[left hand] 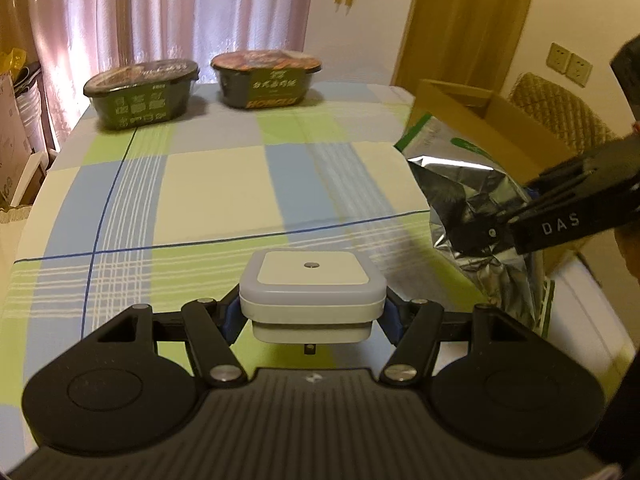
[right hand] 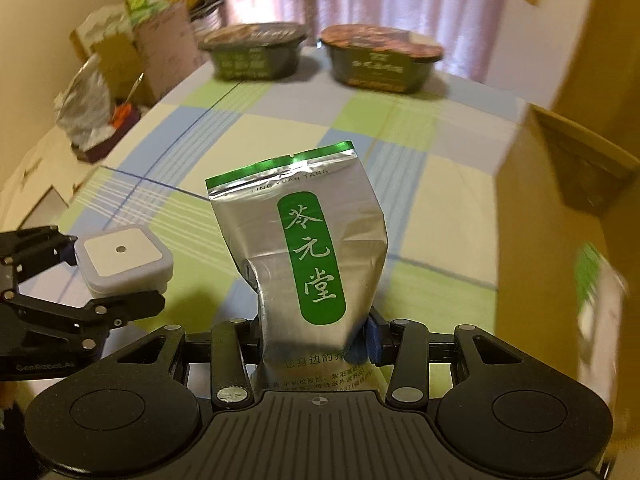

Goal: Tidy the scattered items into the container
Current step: 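Carry the night light and tea pouch in both tools over the cardboard box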

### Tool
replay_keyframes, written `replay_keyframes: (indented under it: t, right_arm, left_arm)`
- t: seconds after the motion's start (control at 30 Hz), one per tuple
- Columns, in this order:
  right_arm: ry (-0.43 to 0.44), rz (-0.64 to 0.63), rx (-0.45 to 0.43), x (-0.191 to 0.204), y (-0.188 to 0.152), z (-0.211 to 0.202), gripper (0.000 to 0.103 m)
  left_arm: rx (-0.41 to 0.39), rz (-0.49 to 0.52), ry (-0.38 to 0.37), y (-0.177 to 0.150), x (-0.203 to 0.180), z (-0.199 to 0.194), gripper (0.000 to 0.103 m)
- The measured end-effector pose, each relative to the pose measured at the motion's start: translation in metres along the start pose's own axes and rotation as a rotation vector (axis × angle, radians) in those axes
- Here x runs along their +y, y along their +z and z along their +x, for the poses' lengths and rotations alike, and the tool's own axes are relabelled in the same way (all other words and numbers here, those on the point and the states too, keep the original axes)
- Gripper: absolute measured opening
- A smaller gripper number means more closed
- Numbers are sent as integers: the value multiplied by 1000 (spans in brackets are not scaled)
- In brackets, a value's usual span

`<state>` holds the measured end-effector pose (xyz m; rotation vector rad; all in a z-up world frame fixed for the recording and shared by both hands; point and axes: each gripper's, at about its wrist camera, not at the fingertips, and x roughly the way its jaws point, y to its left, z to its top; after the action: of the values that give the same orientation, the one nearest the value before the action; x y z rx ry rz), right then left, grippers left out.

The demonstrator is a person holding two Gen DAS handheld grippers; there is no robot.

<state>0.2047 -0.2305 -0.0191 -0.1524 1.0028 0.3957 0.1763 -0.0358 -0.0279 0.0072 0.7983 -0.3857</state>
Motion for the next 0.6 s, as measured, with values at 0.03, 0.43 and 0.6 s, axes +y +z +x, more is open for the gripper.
replay_keyframes:
  t: [0.03, 0.43, 0.6]
  right_arm:
    - [-2, 11, -5, 1, -6, -9, 46]
    - [-17, 97, -91, 8, -51, -97, 46]
    - [-30, 127, -128, -2, -60, -123, 46]
  left_arm:
    - [-3, -3, 0, -2, -6, -8, 60]
    - [-47, 34, -13, -11, -61, -81, 60]
    - [-67, 62, -4, -8, -75, -97, 60]
